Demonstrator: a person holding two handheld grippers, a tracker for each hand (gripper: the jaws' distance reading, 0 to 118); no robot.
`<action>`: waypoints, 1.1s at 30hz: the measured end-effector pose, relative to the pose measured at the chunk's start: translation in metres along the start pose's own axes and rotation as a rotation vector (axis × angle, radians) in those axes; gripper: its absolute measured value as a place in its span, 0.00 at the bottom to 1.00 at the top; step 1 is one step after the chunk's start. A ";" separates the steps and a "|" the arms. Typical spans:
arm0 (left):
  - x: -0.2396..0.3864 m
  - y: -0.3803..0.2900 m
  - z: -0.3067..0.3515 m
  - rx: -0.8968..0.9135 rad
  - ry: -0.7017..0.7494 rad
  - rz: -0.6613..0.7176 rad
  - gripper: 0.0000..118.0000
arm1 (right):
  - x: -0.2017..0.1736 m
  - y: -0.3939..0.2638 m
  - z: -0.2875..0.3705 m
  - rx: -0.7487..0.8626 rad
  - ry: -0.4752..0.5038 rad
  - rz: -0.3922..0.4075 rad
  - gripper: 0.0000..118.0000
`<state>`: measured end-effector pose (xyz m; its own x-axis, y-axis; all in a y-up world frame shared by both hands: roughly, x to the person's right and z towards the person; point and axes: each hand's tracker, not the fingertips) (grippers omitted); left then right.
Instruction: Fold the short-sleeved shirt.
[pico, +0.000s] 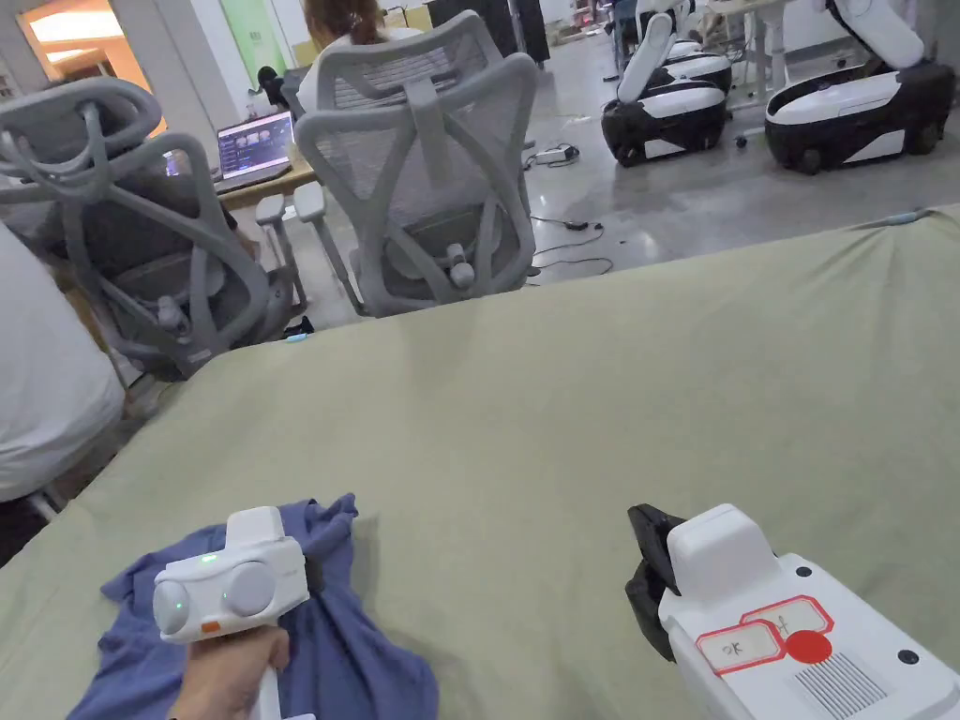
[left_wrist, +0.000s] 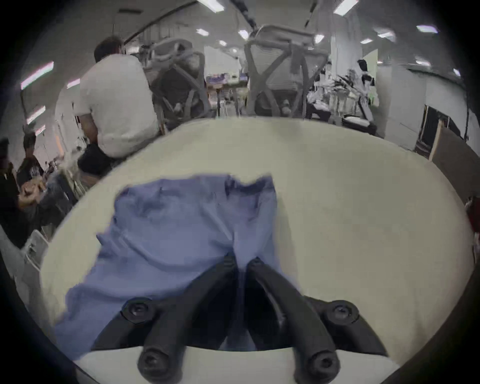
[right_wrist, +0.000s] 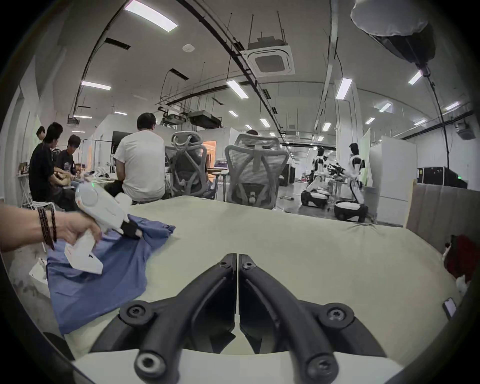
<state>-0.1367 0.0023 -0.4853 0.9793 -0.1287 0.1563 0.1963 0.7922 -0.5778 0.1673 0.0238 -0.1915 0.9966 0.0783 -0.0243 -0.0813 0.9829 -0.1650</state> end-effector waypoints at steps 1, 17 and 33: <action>0.005 0.012 0.011 0.001 0.005 -0.039 0.01 | 0.004 0.001 0.004 0.004 -0.010 0.002 0.02; 0.302 0.085 0.221 0.378 -0.828 -0.210 0.01 | 0.140 0.007 0.114 0.027 -0.377 -0.043 0.02; 0.551 -0.079 0.131 0.001 -0.949 -0.508 0.03 | 0.231 -0.037 0.181 -0.071 -0.591 -0.084 0.02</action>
<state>0.3813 -0.0532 -0.2491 0.3444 0.0726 0.9360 0.5691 0.7768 -0.2696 0.4024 0.0354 -0.0125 0.8355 0.0998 0.5404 0.0180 0.9779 -0.2083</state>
